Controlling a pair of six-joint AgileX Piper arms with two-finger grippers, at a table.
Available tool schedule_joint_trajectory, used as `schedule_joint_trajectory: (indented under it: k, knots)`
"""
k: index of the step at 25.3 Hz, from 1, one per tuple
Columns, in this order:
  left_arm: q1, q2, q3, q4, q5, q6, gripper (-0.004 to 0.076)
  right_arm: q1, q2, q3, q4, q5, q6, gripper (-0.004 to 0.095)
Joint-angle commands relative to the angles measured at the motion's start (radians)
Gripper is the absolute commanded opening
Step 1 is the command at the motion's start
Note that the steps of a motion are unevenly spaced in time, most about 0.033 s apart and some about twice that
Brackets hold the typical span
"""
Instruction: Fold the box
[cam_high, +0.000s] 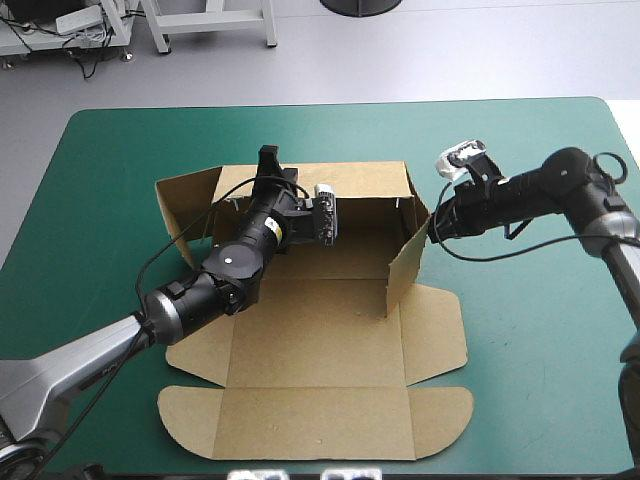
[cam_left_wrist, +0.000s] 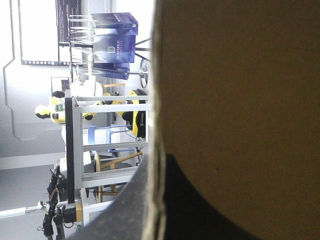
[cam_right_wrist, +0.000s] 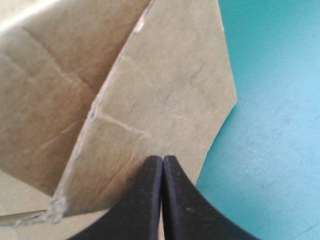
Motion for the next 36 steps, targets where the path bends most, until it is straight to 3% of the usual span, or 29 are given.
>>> schedule_joint_trajectory:
  k: [1, 5, 7, 14, 23, 26, 36]
  knots:
    - [0.001, -0.038, -0.029, 0.039, 0.009, -0.018, -0.0009, -0.006, -0.141, 0.151, 0.109, -0.186, -0.156, -0.002]
    - [0.001, -0.038, -0.029, 0.02, -0.027, -0.018, -0.0009, -0.006, -0.221, 0.391, 0.458, -0.253, -0.554, -0.002]
    - [0.001, -0.038, -0.029, -0.007, -0.032, -0.018, -0.0009, -0.006, -0.221, 0.423, 0.534, -0.249, -0.627, -0.002]
    - [0.001, -0.021, -0.029, -0.081, -0.072, -0.018, -0.0009, -0.006, -0.221, 0.426, 0.534, -0.241, -0.654, 0.0002]
    - [0.001, 0.021, -0.029, -0.103, -0.026, 0.006, -0.0009, -0.006, -0.221, 0.426, 0.48, -0.182, -0.648, 0.0458]
    - [0.001, 0.021, -0.029, -0.107, -0.026, -0.002, -0.0009, -0.006, -0.221, 0.426, 0.488, -0.193, -0.672, 0.0549]
    - [-0.001, 0.021, -0.044, -0.125, -0.048, -0.058, -0.0008, 0.05, -0.193, 0.422, 0.587, -0.284, -0.714, 0.0572]
